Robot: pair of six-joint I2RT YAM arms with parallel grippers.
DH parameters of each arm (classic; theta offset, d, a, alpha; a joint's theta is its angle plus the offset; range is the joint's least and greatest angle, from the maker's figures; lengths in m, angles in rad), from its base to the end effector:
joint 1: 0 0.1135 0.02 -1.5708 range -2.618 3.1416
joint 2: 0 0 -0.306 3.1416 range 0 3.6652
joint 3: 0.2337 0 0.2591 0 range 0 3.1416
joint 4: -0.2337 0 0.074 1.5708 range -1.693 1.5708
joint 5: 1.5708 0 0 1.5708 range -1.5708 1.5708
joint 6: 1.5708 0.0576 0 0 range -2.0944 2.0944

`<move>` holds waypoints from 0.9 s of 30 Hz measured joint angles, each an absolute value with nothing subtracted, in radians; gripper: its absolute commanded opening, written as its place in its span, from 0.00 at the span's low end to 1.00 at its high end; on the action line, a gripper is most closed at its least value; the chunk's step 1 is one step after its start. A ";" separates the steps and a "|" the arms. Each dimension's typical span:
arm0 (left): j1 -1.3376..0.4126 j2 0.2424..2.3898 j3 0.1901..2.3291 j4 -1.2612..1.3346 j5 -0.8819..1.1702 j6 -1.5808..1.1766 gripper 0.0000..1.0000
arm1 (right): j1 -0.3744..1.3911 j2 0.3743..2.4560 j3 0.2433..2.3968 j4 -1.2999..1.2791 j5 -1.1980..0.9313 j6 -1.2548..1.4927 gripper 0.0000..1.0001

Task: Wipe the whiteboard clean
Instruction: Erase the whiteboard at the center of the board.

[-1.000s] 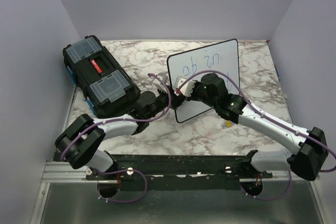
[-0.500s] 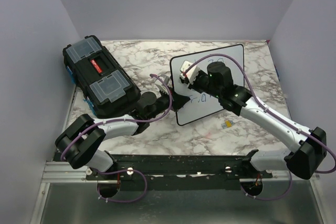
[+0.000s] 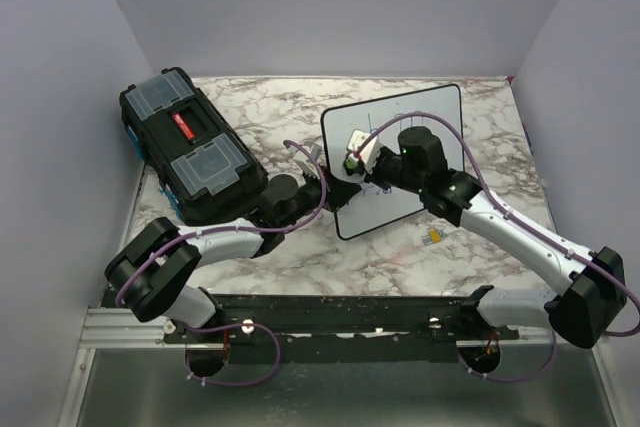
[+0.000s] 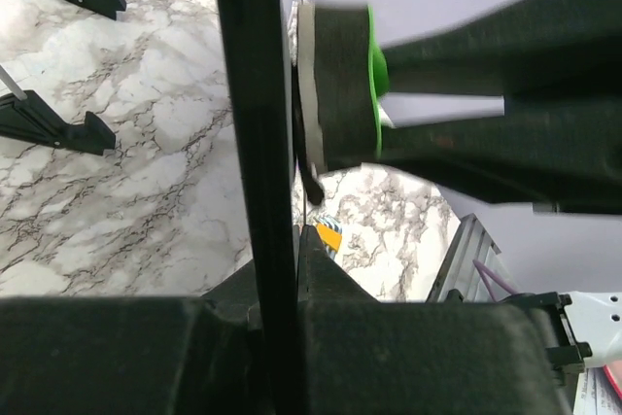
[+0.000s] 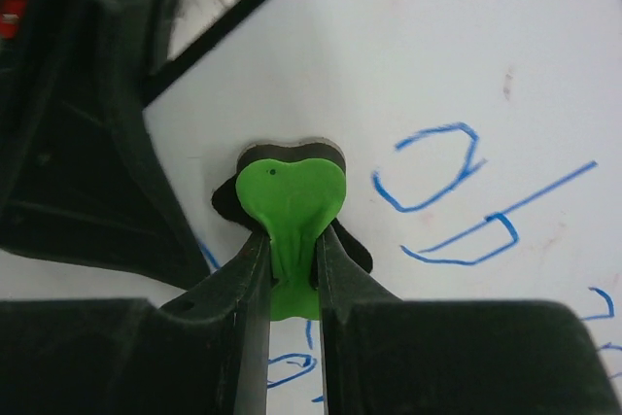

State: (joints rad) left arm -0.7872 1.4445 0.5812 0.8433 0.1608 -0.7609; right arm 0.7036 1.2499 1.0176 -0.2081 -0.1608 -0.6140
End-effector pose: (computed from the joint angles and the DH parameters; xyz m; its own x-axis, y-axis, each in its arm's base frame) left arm 0.2205 -0.2344 0.2619 -0.5703 -0.3920 -0.7219 0.5785 0.4322 -0.6918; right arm 0.2235 0.2017 0.3485 0.1659 -0.6051 -0.7787 -0.7995 0.3797 -0.4654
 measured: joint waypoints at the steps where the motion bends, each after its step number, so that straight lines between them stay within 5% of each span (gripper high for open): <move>1: -0.787 1.444 0.581 0.844 0.161 -0.760 0.00 | 0.691 1.250 1.018 -0.202 -0.163 -0.590 0.01; 13: -0.787 1.444 0.581 0.847 0.161 -0.762 0.00 | 0.596 1.348 1.171 -0.163 -0.187 -0.379 0.01; 27: -0.785 1.444 0.581 0.841 0.161 -0.769 0.00 | 0.596 1.372 1.211 -0.264 -0.338 -0.471 0.01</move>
